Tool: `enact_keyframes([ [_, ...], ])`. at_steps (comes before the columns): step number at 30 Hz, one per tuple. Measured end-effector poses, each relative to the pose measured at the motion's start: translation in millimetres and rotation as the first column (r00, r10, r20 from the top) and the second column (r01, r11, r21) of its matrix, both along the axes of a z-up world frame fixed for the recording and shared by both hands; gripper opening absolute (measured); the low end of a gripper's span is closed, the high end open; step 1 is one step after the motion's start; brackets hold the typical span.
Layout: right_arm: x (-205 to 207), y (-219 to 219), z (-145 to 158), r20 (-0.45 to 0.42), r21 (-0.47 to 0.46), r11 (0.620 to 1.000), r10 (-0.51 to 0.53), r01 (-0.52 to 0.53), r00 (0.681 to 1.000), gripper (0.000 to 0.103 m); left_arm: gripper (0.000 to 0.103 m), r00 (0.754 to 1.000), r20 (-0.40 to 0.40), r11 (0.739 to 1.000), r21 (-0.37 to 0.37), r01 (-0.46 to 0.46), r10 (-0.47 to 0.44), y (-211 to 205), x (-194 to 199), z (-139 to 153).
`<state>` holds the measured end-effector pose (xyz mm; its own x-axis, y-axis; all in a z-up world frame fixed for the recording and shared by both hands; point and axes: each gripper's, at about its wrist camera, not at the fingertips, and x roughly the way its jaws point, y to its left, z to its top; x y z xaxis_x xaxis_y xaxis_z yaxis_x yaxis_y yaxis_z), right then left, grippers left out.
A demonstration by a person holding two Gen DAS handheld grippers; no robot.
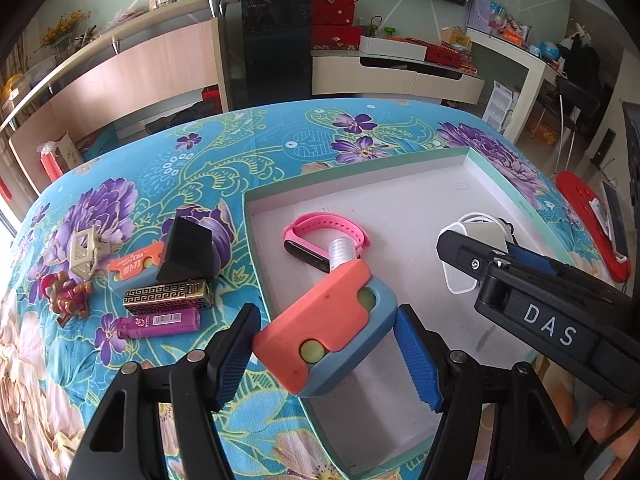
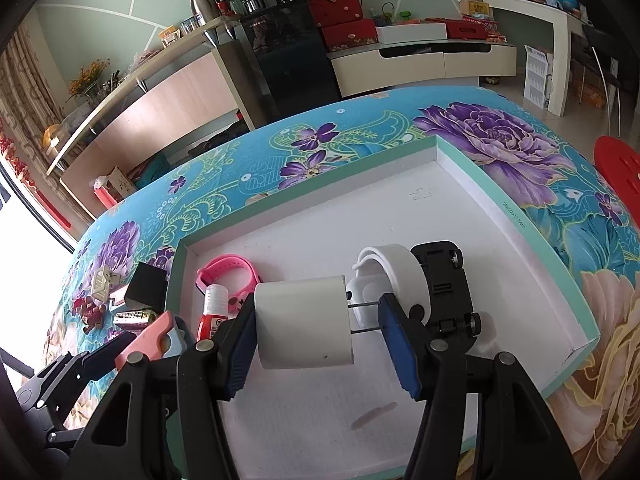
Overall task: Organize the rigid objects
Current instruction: 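Carry the white plug and pink-blue knife case over the white tray, then lower both items into the tray and open both grippers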
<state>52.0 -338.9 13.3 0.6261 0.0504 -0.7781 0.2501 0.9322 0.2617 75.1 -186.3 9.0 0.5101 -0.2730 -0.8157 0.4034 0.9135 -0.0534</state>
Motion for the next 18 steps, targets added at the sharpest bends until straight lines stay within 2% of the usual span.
enact_keyframes([
  [18, 4, 0, -11, -0.057, -0.008, 1.0, -0.001, 0.0, 0.998, 0.061, 0.073, 0.999, -0.036, 0.997, 0.059, 0.042, -0.04, -15, -3, -13],
])
